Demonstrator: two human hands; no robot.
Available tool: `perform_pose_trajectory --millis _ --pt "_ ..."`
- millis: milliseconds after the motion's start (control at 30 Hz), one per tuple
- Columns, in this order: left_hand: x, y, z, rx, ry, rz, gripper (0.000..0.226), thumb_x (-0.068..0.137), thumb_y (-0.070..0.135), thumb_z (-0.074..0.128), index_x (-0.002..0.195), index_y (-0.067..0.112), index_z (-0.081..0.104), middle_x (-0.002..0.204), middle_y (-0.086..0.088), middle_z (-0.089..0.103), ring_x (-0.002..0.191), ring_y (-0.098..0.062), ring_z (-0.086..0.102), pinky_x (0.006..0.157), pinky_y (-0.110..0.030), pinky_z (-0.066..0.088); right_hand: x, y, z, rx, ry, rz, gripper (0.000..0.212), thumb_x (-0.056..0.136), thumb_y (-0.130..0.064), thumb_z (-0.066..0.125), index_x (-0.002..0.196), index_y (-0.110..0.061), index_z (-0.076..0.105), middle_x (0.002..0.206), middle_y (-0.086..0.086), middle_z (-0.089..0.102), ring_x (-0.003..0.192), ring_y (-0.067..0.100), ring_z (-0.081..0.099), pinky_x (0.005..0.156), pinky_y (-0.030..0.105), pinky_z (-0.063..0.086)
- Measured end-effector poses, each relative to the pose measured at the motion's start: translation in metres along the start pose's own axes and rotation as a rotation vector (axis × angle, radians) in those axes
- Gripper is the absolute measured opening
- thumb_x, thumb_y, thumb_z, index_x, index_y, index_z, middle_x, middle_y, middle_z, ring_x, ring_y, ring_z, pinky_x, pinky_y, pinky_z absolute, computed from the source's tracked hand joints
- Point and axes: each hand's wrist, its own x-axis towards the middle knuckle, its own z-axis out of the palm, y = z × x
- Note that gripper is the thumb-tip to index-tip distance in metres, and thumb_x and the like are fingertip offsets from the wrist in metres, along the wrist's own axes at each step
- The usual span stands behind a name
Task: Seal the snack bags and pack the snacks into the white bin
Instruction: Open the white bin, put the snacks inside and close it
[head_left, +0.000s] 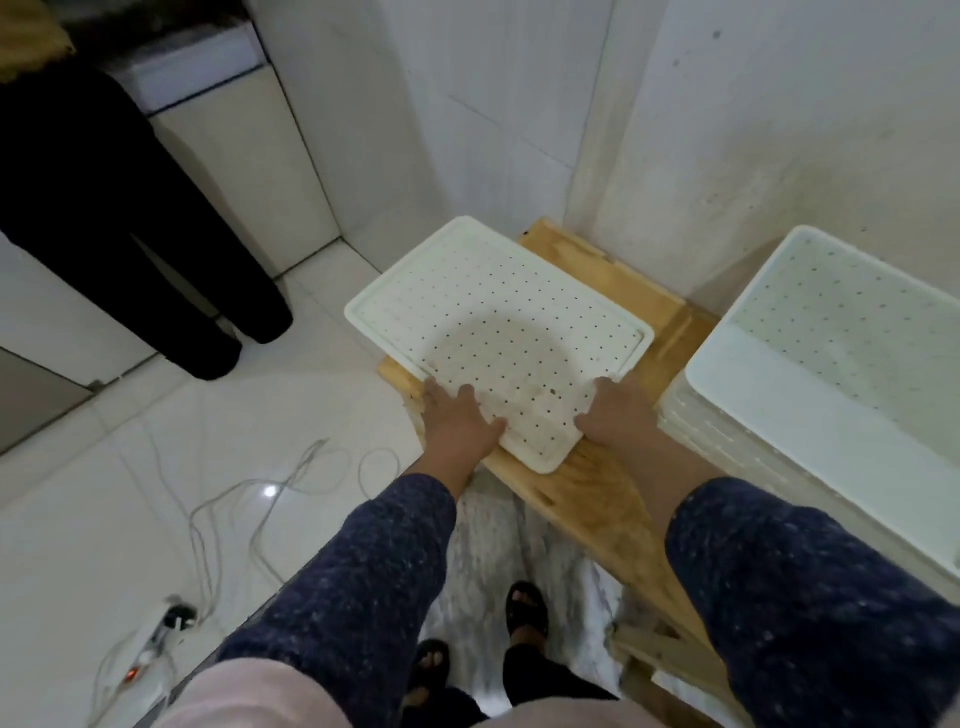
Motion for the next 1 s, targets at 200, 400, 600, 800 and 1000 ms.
perform_pose_trajectory --millis 200,400,600,800,1000 --pt "-0.008 0.013 -0.050 0.272 0.013 0.256 0.055 0.093 0.042 0.049 0.135 0.008 0.038 0.130 -0.013 0.048 0.120 -0.028 0.047 0.089 -0.037 0.044 -0.036 -0.020 -0.024 -0.064 -0.039 -0.084 0.056 0.092 -0.030 0.052 0.142 -0.014 0.036 0.139 0.013 0.035 0.122 0.029 0.046 0.091 0.032 0.043" --pt "-0.035 0.031 -0.103 0.441 0.085 0.459 0.047 0.094 0.036 0.047 0.130 0.007 0.043 0.129 -0.012 0.048 0.117 -0.027 0.049 0.083 -0.034 0.043 -0.102 -0.036 -0.051 -0.105 0.117 -0.069 0.048 0.095 -0.029 0.047 0.137 -0.006 0.042 0.143 0.016 0.042 0.131 0.029 0.041 0.102 0.035 0.039" --pt "-0.079 0.067 -0.128 0.501 0.123 0.671 0.051 0.094 0.039 0.046 0.133 0.007 0.043 0.132 -0.011 0.050 0.119 -0.026 0.050 0.083 -0.033 0.044 -0.165 -0.019 -0.073 0.008 0.323 0.052 0.047 0.091 -0.027 0.053 0.133 -0.006 0.048 0.139 0.013 0.047 0.124 0.029 0.048 0.096 0.033 0.042" --pt "-0.141 0.127 -0.117 0.484 0.131 0.896 0.048 0.093 0.041 0.049 0.124 0.005 0.050 0.124 -0.013 0.054 0.111 -0.028 0.054 0.080 -0.034 0.046 -0.238 0.037 -0.100 0.042 0.467 0.202 0.051 0.092 -0.029 0.050 0.137 -0.006 0.043 0.142 0.012 0.045 0.129 0.029 0.043 0.103 0.037 0.040" --pt "-0.217 0.185 -0.073 0.482 0.101 1.121 0.051 0.093 0.042 0.048 0.128 0.005 0.049 0.125 -0.012 0.055 0.111 -0.028 0.055 0.085 -0.036 0.048 -0.316 0.119 -0.104 0.096 0.571 0.393 0.043 0.092 -0.027 0.050 0.126 -0.002 0.053 0.130 0.013 0.054 0.120 0.029 0.050 0.096 0.036 0.044"
